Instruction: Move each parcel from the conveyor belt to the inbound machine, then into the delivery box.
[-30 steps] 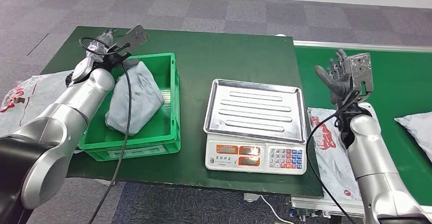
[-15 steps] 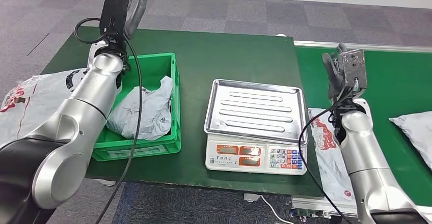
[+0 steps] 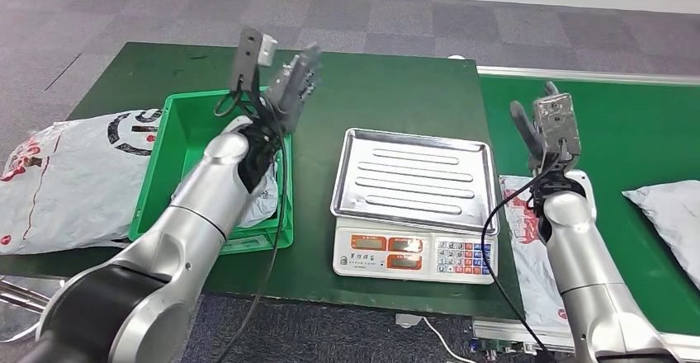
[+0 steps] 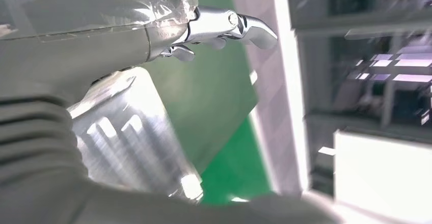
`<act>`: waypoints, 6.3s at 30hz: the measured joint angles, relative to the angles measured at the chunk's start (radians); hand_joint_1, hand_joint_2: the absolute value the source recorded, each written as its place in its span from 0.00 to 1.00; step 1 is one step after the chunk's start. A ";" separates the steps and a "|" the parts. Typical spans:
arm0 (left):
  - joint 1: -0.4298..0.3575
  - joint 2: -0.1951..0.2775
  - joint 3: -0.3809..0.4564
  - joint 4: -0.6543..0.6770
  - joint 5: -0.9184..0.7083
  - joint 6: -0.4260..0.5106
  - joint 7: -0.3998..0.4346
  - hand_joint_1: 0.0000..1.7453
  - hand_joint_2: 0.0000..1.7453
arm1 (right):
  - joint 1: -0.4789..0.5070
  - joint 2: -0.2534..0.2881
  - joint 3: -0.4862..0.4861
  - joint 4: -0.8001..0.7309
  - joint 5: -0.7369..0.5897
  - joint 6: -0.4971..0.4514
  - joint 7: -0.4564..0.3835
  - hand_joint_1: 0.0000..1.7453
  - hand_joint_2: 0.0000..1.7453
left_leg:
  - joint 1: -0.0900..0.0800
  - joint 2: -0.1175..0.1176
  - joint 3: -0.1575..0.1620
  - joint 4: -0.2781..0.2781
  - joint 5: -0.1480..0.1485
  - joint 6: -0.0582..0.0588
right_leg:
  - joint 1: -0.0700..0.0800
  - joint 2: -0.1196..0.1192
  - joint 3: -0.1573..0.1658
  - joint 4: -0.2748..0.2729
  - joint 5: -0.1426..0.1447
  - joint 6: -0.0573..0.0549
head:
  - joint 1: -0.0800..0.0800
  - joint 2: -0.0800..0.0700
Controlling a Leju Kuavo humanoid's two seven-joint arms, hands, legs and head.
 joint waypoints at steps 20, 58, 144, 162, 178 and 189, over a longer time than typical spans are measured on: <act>0.092 -0.020 -0.236 0.012 -0.021 0.207 -0.148 0.00 1.00 | 0.221 -0.035 0.000 -0.012 0.223 -0.167 -0.015 0.00 1.00 | 0.000 0.000 0.000 0.000 -0.003 0.000 | 0.000 0.000 0.001 0.000 -0.002 0.002 | 0.000 0.000; 0.161 0.085 -0.246 0.028 0.028 0.383 -0.251 0.00 1.00 | 0.191 -0.111 -0.001 0.300 0.382 -0.184 0.041 0.00 1.00 | 0.000 0.001 0.000 0.000 -0.003 0.001 | 0.000 0.001 0.001 0.000 -0.002 0.002 | 0.000 0.000; 0.320 0.168 -0.139 -0.154 0.062 0.403 -0.253 0.00 1.00 | 0.738 -0.512 0.029 -0.410 0.518 0.583 0.459 1.00 1.00 | -0.002 0.001 0.011 0.001 -0.014 0.003 | -0.003 0.000 0.012 -0.001 -0.014 0.003 | -0.001 0.000; 0.338 0.163 -0.131 -0.184 0.017 0.424 -0.240 0.00 1.00 | 0.574 -0.465 -0.184 -0.523 0.510 0.376 0.300 1.00 1.00 | -0.003 0.004 0.011 0.000 -0.012 0.003 | -0.003 0.003 0.011 -0.001 -0.011 0.004 | -0.001 0.000; 0.323 0.128 -0.130 -0.173 0.007 0.405 -0.241 0.00 1.00 | 0.354 -0.420 -0.228 -0.556 0.466 0.254 0.250 1.00 1.00 | -0.003 0.003 0.011 0.001 -0.011 0.004 | -0.003 0.002 0.011 -0.001 -0.010 0.004 | -0.001 0.000; 0.277 0.089 -0.130 -0.133 0.008 0.397 -0.234 0.00 1.00 | 0.330 -0.461 -0.246 -0.580 0.384 0.232 0.234 1.00 1.00 | -0.003 0.003 0.010 0.001 -0.011 0.005 | -0.003 0.002 0.011 -0.001 -0.009 0.005 | -0.001 0.000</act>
